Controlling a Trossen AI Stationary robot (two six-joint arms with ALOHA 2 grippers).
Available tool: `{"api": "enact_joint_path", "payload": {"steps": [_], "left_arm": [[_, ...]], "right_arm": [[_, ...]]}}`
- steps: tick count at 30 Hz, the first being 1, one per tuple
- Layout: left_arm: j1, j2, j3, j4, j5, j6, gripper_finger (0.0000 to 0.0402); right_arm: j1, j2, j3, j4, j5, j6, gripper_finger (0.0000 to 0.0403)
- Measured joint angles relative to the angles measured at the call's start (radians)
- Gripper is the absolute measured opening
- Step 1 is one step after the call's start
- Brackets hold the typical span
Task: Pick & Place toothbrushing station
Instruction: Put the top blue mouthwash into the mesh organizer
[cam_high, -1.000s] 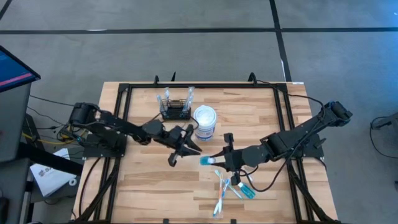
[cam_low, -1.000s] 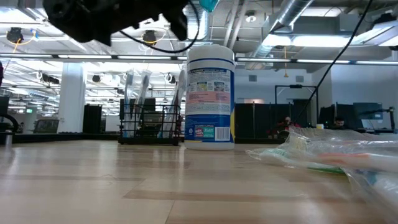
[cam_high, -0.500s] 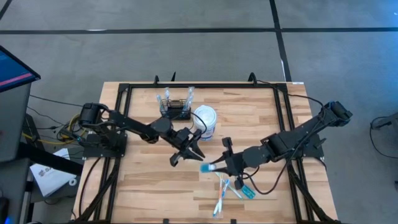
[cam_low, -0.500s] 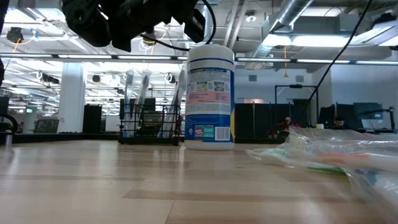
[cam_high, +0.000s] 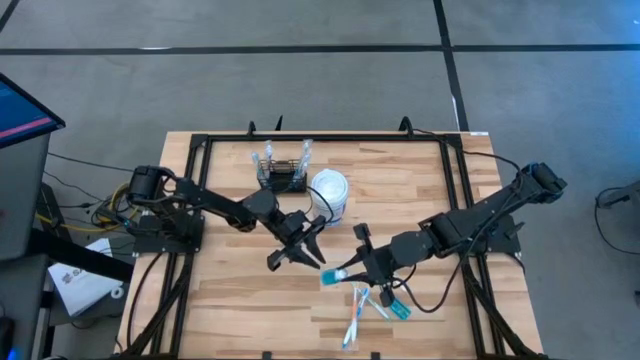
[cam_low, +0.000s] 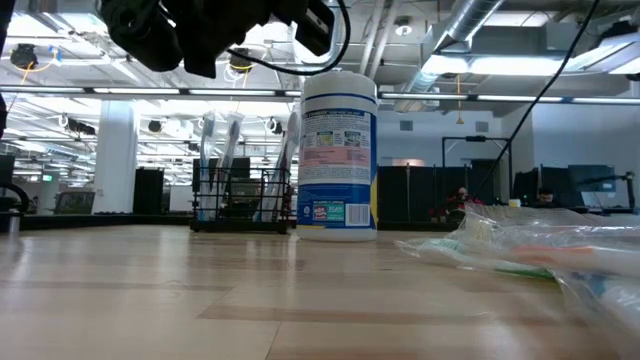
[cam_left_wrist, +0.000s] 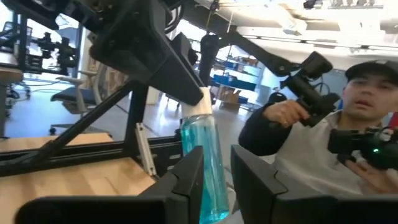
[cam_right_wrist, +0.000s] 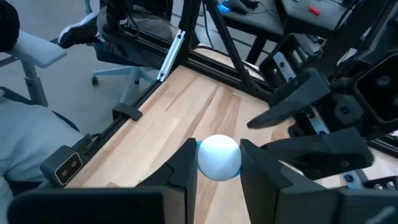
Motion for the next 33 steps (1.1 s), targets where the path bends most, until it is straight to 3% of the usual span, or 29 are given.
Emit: {"api": "enact_joint_path", "payload": {"steps": [12, 24, 33], "left_arm": [[-0.004, 0.059, 0.046, 0.002, 0.020, -0.010, 0.0168], [-0.013, 0.211, 0.224, 0.003, 0.181, -0.045, 0.0171], [-0.033, 0.248, 0.272, 0.005, 0.226, -0.039, 0.0163]], "right_arm": [[0.000, 0.000, 0.000, 0.016, -0.025, -0.026, 0.0082], [-0.003, 0.000, 0.000, -0.012, -0.058, -0.018, 0.0082], [-0.006, 0.000, 0.000, -0.021, -0.065, -0.015, 0.0082]]}}
